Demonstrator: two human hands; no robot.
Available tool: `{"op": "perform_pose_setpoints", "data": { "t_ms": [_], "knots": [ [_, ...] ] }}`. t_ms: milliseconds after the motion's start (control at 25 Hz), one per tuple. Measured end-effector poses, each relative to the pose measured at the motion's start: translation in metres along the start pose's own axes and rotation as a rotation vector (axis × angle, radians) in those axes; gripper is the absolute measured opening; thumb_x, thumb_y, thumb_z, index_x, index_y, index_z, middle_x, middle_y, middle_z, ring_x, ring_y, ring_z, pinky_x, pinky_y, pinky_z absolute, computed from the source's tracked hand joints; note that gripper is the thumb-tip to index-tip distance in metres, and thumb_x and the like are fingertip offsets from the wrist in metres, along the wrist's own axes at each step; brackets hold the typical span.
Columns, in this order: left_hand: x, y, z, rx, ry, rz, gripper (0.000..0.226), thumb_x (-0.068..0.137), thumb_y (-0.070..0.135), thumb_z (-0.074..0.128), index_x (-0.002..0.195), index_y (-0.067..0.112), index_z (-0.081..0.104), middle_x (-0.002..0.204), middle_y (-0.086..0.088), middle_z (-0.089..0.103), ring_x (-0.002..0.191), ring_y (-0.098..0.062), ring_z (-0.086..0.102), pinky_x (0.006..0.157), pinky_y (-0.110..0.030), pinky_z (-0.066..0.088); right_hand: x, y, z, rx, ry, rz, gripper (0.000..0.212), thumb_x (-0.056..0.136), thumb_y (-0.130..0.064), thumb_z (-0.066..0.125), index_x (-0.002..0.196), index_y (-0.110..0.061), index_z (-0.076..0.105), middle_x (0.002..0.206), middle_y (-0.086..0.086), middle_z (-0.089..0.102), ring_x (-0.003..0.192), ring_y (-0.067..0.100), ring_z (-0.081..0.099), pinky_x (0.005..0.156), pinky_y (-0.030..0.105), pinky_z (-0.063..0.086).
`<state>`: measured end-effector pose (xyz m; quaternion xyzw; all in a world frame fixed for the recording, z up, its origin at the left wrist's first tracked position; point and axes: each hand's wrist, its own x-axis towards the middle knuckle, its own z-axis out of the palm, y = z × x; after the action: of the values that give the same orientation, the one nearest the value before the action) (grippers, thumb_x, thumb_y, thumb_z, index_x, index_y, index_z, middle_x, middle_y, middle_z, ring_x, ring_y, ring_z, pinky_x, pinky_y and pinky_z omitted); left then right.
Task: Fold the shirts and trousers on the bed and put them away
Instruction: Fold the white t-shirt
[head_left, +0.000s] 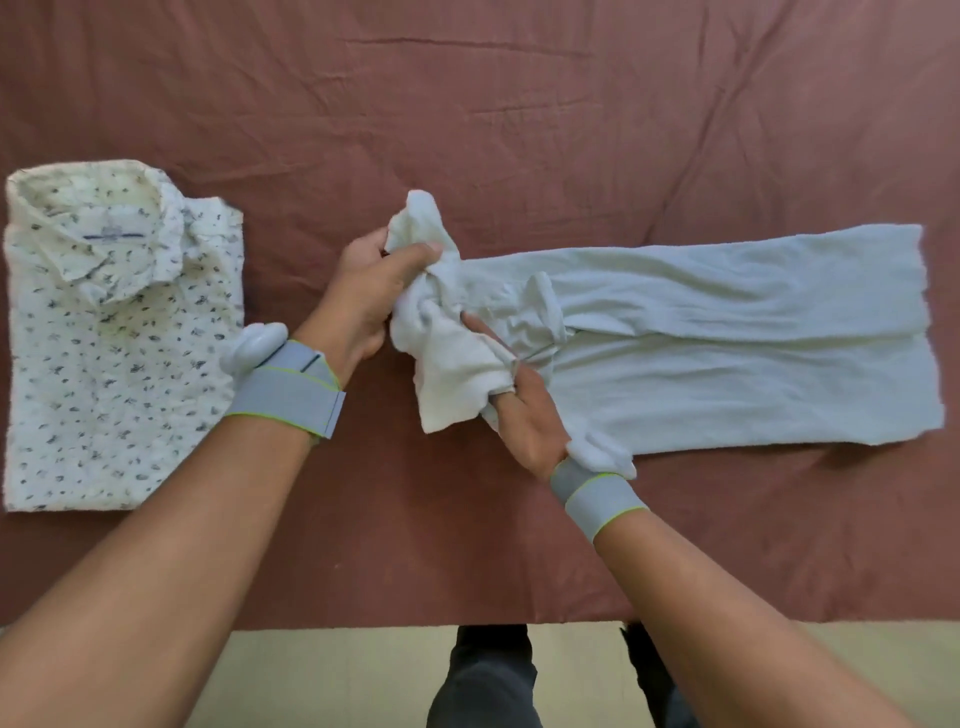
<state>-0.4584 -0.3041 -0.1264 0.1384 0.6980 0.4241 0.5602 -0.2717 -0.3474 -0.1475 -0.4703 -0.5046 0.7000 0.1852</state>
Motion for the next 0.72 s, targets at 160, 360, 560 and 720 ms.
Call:
{"op": "perform_pose_setpoints", "data": {
  "t_ms": [160,360,560,720],
  "knots": [
    [0.008,0.04,0.114,0.129,-0.246,0.229,0.021,0.08,0.011,0.069,0.1,0.014,0.064,0.089,-0.003,0.066,0.08,-0.015,0.063,0.073,-0.03,0.053,-0.02,-0.004,-0.066,0.987,0.338,0.378,0.038,0.087,-0.03,0.051,0.116,-0.01,0.065,0.115,0.014,0.065,0.102,0.027,0.064,0.09,0.041,0.052],
    [0.024,0.022,0.281,1.069,-0.456,0.513,0.039,0.085,0.046,0.07,0.115,0.021,0.068,0.113,-0.005,0.06,0.105,-0.02,0.055,0.094,-0.032,0.046,-0.063,0.029,-0.184,1.275,0.476,0.14,0.047,0.086,-0.025,0.055,0.129,-0.007,0.057,0.127,0.015,0.062,0.115,0.03,0.062,0.094,0.049,0.052],
    [0.057,0.016,0.316,1.32,-0.555,0.37,0.057,0.086,0.052,0.067,0.132,0.021,0.054,0.131,-0.001,0.06,0.12,-0.021,0.055,0.102,-0.033,0.043,-0.064,0.049,-0.212,1.34,0.671,0.186,0.051,0.078,-0.008,0.068,0.128,-0.007,0.058,0.128,0.014,0.063,0.119,0.028,0.059,0.108,0.05,0.039],
    [0.057,0.017,0.344,1.284,-0.485,0.572,0.027,0.086,0.031,0.071,0.112,0.021,0.071,0.099,0.0,0.072,0.095,-0.018,0.065,0.086,-0.03,0.05,-0.058,0.041,-0.222,1.326,0.828,0.261,0.046,0.083,0.007,0.061,0.127,-0.005,0.058,0.109,0.01,0.072,0.098,0.024,0.07,0.09,0.039,0.054]
  ]
}}
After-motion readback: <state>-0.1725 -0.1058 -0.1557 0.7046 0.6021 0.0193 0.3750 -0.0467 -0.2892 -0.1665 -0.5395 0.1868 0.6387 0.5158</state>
